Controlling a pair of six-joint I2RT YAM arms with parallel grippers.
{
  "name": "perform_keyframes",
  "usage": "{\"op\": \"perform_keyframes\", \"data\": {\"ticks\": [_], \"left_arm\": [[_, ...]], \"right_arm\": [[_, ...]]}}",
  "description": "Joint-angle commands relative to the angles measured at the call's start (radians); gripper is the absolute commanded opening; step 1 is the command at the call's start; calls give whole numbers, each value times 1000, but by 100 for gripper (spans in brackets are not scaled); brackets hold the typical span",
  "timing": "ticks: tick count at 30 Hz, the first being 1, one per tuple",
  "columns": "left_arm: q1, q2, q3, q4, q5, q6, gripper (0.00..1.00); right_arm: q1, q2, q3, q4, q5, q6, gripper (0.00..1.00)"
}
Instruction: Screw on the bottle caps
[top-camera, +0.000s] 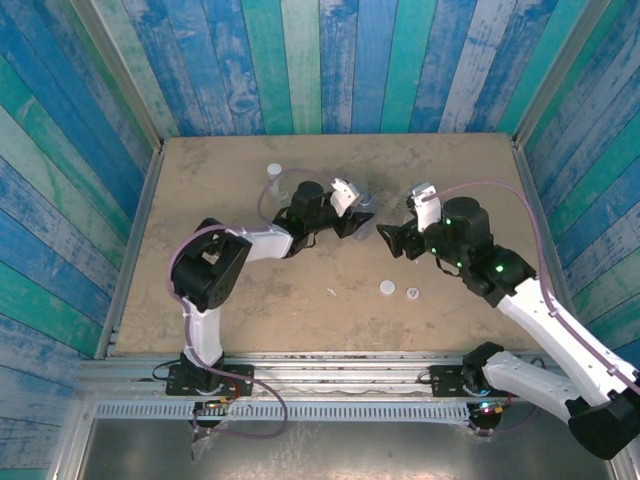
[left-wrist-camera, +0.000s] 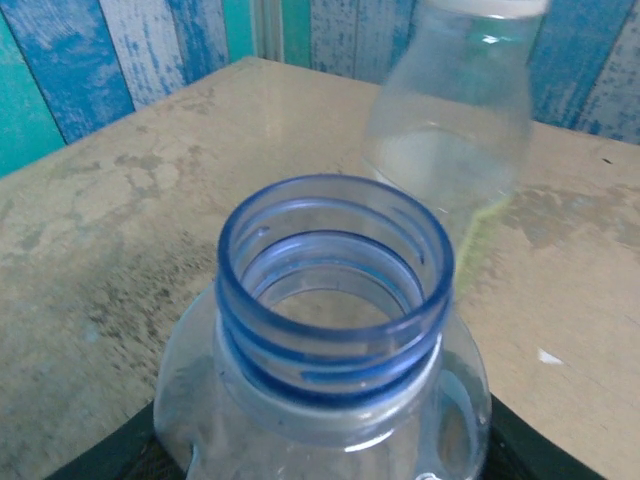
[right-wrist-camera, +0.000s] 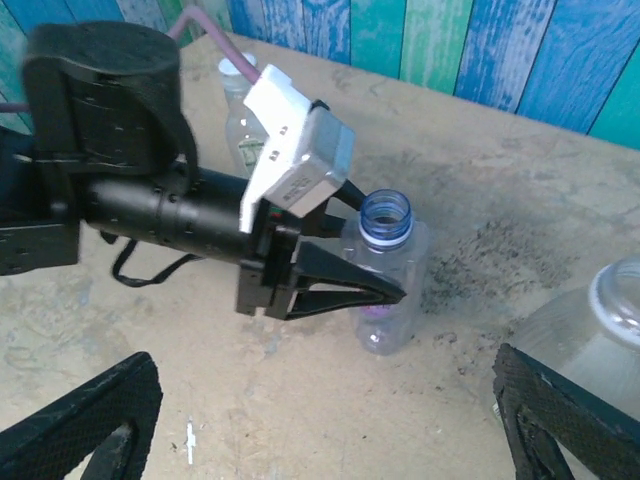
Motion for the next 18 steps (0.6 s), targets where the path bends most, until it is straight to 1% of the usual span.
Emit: {"op": "perform_keyframes", "data": {"ticks": [1,3,5,11,15,18], "left_arm": [[-27,-143,-58,-74,51,-15,53],[-42,-196,-84,-101,72,-15,54],[-55,-239,-104,-118,85,-22,53],[-81,-336,-118,-207,90,-7,54],[-80,-371,-115,-241,89,16,54],[-81,-388,-115,-242,90,18,55]], "right_arm": [[-2,41,32,17,-55,-35,78],[-3,74,47,24,-66,-42,70],[-2,105,63,29,-80,-47,67],[-2,193,108,38,-159,-62,64],[-3,225,117,54,-172,-60,61],[-2,235,122,59,-178,-60,56]]}}
